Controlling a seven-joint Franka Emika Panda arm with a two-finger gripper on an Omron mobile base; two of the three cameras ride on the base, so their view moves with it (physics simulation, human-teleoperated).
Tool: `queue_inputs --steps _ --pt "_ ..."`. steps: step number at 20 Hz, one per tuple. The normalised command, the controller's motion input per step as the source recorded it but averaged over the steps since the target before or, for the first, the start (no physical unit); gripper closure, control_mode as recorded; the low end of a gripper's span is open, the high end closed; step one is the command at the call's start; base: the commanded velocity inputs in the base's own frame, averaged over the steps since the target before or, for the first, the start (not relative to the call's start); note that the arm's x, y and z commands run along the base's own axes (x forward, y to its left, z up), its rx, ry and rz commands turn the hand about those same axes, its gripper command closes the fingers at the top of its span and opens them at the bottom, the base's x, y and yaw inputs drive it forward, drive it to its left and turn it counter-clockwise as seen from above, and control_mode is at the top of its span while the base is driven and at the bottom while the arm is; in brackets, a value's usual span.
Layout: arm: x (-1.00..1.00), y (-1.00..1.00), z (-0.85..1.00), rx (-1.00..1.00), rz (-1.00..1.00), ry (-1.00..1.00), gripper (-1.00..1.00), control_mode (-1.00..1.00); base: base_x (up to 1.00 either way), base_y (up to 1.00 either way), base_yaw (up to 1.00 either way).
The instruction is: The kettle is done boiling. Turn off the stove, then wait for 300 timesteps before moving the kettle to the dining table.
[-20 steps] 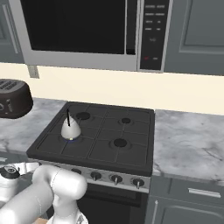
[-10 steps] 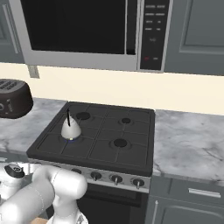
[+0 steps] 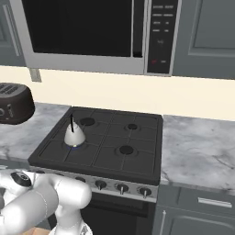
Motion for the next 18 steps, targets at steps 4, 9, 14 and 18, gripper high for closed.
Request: queue_inputs --steps 4,9,14,18 --pt "0.0 -0.25 -0.1 0.16 -0.06 0.01 1.0 -1.0 0.0 0.0 0.0" --pt "0.0 -0.25 -0.11 0.15 -0.06 0.01 1.0 -1.0 0.0 0.0 0.0" --pt "0.0 -0.23 -0.13 0.16 -0.07 0.0 1.0 -1.0 0.0 0.0 0.0" --pt "0.0 -0.22 -0.14 0.16 -0.07 0.0 1.0 -1.0 0.0 0.0 0.0"
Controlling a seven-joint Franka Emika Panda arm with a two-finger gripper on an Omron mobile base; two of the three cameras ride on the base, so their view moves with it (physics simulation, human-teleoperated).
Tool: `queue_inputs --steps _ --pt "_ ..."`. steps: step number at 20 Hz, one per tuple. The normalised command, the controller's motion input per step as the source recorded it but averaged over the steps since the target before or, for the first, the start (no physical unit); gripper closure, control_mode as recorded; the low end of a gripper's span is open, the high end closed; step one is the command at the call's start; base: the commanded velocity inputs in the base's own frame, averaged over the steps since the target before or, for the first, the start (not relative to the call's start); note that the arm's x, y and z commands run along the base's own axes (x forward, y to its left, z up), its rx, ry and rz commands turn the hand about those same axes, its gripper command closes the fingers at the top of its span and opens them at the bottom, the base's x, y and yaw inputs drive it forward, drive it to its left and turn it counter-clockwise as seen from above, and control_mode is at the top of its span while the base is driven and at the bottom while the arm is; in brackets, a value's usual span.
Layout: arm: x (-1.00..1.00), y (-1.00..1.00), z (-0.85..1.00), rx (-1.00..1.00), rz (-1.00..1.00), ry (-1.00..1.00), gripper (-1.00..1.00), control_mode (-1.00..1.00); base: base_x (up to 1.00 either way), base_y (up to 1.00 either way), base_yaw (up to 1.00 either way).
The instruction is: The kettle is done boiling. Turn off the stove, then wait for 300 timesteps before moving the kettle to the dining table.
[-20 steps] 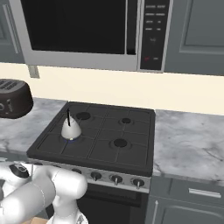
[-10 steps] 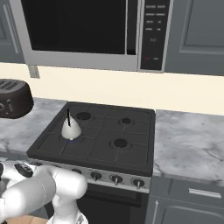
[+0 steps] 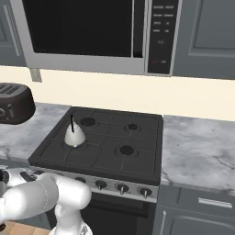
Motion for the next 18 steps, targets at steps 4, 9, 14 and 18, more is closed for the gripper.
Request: queue_inputs --steps 4,9,14,18 --pt "0.0 -0.21 -0.16 0.15 -0.07 0.01 1.0 -1.0 0.0 0.0 0.0" --pt "-0.01 -0.15 -0.12 0.15 -0.07 0.04 1.0 -1.0 0.0 0.0 0.0" --pt "-0.03 -0.15 -0.19 0.12 -0.07 0.06 -1.0 -1.0 0.0 0.0 0.0" --pt "-0.07 -0.01 -0.18 0.01 0.0 0.05 -1.0 -1.0 0.0 0.0 0.0"
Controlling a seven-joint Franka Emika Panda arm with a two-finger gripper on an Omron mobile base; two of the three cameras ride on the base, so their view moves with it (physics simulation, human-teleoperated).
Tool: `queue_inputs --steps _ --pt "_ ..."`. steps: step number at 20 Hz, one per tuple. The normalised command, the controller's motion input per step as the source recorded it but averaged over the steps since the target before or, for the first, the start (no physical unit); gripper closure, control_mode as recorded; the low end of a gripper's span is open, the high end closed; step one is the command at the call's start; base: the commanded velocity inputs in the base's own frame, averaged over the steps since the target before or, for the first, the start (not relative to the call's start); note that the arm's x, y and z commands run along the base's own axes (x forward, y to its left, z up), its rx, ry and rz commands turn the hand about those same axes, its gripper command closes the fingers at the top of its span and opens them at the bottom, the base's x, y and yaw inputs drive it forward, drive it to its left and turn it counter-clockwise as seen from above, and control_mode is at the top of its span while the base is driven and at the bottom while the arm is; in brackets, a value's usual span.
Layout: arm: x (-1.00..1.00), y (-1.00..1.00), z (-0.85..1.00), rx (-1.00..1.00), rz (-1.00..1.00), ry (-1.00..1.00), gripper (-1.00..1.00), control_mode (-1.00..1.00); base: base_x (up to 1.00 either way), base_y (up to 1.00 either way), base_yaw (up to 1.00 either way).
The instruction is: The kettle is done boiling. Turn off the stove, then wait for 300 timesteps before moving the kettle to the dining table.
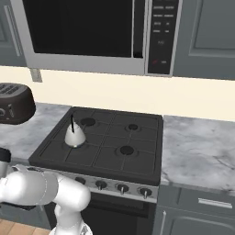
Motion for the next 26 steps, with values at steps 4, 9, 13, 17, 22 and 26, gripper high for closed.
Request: queue_inputs --steps 4,9,13,17,22,26 --pt "-0.12 0.0 -0.01 0.02 0.0 0.0 -1.0 -1.0 0.0 0.0 0.0" --pt "-0.37 0.0 0.0 0.0 0.0 -0.02 -1.0 -1.0 0.0 0.0 0.0" --pt "-0.5 -0.01 0.13 0.0 -0.01 -0.07 -1.0 -1.0 0.0 0.0 0.0" --pt "-0.48 -0.02 0.3 0.0 -0.03 -0.07 -1.0 -1.0 0.0 0.0 0.0" --pt "-0.4 0.0 0.46 -0.01 -0.05 -0.01 -1.0 -1.0 0.0 0.0 0.0" --pt "-0.28 0.0 0.51 -0.02 -0.05 0.0 -1.0 -1.0 0.0 0.0 0.0"
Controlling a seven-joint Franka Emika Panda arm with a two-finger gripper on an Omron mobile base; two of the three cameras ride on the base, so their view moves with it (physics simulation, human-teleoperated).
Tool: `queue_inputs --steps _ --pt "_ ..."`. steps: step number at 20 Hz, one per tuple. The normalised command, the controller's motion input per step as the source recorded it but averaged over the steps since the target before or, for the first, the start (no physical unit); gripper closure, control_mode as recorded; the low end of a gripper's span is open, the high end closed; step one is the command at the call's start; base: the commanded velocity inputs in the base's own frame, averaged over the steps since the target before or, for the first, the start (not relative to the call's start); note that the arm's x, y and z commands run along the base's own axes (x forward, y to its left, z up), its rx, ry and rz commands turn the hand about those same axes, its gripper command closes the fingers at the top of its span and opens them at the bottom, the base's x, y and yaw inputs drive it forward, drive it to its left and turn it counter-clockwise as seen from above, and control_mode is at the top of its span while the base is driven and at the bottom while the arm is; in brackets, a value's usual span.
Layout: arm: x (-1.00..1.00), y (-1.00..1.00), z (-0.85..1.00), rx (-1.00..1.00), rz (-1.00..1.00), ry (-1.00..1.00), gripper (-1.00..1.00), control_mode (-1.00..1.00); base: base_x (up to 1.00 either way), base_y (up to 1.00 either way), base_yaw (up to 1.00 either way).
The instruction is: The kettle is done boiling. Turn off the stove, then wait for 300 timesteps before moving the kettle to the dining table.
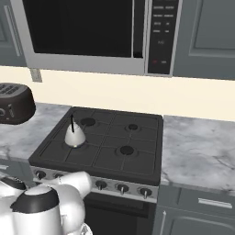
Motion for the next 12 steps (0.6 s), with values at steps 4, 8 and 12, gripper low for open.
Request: queue_inputs --steps 4,8,12 --pt "-0.21 0.0 0.52 -0.04 -0.03 0.0 -1.0 -1.0 0.0 0.0 0.0" --pt "-0.16 0.0 0.49 -0.06 -0.01 0.0 -1.0 -1.0 0.0 0.0 0.0" --pt "-0.13 0.0 0.49 -0.08 0.0 0.0 -1.0 -1.0 0.0 0.0 0.0"
